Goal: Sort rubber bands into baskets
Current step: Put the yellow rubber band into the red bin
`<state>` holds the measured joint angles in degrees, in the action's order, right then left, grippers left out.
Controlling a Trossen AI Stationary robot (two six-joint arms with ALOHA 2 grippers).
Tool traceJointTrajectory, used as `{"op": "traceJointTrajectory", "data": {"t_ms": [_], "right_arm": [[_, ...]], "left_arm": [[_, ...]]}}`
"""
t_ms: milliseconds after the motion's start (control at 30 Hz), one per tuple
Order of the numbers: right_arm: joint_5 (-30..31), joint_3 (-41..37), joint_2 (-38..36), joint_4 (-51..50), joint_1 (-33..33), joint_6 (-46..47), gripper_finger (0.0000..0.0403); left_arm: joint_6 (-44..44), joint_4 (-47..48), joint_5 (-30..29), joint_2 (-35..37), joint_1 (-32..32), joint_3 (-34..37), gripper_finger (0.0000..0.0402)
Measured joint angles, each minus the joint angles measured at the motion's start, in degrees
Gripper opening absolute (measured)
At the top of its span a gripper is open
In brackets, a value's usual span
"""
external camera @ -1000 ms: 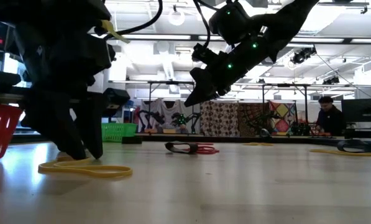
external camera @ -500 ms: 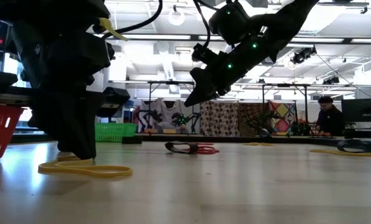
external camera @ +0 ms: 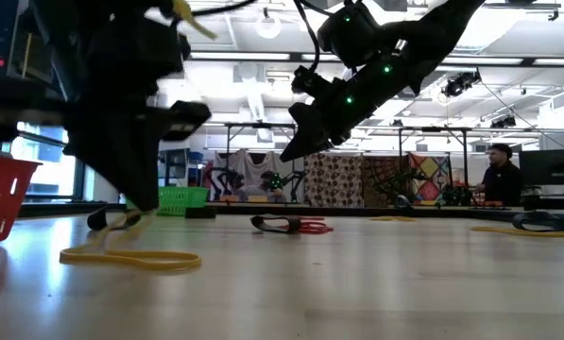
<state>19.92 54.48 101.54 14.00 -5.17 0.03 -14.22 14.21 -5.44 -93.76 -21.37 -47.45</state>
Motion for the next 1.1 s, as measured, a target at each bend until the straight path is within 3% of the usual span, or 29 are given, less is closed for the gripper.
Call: {"op": "traceJointTrajectory", "data": {"t_ms": [367,700,867,1100], "right_arm": [[0.0,0.0,0.0,0.0,0.0,0.0,0.0],[0.0,0.0,0.0,0.0,0.0,0.0,0.0],[0.0,0.0,0.0,0.0,0.0,0.0,0.0],[0.0,0.0,0.0,0.0,0.0,0.0,0.0]], "left_arm": [[2.8,4.8,-4.6,14.3,-1.4,-0.3,0.0],[10.5,14.9,-11.6,28.0,-7.6,-0.3,0.0],[16.4,22.2,-11.0,31.0,-12.6,-0.3,0.0],[20.0,22.5,-11.3,31.4,-17.3,-3.1,0.0]]}}
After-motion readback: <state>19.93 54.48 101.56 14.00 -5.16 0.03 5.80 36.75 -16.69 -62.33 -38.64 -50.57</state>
